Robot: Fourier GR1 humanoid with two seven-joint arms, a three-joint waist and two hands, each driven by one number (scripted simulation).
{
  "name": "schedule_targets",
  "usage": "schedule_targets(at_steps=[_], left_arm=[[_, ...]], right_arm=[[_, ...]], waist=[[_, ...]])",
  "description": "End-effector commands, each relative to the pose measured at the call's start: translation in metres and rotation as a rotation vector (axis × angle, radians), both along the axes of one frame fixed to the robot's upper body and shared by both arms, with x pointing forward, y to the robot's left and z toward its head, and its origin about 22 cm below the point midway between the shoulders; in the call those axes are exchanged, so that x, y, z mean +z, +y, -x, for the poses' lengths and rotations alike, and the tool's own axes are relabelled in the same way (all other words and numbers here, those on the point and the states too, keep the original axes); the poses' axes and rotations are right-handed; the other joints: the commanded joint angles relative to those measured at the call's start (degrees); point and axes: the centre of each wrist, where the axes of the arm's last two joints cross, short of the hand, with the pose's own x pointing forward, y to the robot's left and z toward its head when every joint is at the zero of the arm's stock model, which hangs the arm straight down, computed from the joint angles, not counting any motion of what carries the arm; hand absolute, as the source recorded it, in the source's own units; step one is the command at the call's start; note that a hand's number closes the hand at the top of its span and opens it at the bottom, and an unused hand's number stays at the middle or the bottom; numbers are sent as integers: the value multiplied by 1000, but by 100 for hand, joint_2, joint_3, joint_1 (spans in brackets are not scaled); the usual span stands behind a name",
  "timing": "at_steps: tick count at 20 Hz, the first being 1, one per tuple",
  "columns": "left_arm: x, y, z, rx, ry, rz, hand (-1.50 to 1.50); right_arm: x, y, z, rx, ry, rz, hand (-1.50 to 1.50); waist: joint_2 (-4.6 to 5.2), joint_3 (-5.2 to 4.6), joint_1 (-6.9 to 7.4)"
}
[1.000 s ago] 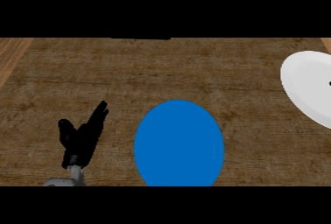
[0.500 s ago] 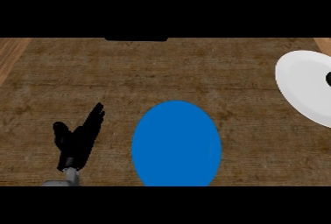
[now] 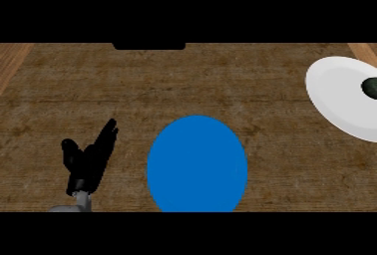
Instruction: Pick the squash from the plate and place it in the plate
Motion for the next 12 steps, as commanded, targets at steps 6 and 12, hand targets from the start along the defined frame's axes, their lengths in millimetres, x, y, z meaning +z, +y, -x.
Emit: schedule_targets(at_steps=[6,12], left_arm=[[-4,2,-6,17,70,-4,0],[-13,3,20,10,53,17,0]], right_arm=[[-28,10,50,72,115,36,-150],[-36,50,77,79,128,40,-150]], waist=[[21,-48,-82],[16,-50,-76]])
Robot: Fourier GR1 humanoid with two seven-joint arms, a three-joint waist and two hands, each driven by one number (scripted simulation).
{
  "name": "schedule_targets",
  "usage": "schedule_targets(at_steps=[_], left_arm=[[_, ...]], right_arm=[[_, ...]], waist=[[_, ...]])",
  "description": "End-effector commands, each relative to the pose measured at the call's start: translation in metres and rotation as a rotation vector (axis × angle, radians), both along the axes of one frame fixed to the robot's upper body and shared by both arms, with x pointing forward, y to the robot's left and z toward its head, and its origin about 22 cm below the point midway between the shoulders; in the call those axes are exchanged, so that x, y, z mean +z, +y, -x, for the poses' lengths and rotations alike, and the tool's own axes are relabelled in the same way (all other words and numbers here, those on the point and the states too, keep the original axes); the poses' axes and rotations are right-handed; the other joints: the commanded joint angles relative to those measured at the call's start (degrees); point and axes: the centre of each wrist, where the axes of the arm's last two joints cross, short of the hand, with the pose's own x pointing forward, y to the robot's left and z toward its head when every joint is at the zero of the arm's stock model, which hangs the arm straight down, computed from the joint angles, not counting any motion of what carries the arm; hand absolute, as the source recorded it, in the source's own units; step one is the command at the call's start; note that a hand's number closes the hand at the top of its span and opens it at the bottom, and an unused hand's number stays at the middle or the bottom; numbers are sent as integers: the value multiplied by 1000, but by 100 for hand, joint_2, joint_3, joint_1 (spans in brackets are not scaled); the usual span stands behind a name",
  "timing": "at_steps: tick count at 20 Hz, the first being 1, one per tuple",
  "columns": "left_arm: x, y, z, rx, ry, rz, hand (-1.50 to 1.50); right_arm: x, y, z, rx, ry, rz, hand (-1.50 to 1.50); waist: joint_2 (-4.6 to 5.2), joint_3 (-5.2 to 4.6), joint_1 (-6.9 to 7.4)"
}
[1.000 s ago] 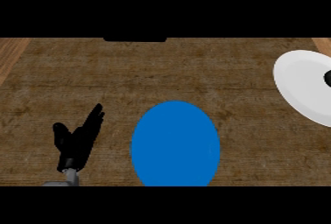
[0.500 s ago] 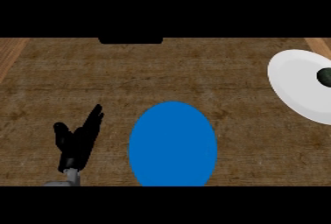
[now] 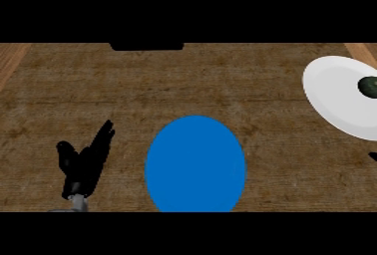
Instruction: Pick the squash from the plate and place it in the plate
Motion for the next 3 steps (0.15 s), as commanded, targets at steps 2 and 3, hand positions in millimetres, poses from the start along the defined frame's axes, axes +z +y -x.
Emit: schedule_targets(at_steps=[2,3], left_arm=[[-25,2,9,-5,61,6,0],[-5,-6,2,8,45,-5,0]], right_arm=[[-8,23,27,-27,5,-9,-150],[12,24,32,-16,18,8,-150]], waist=[[46,-19,15],[39,-20,9]])
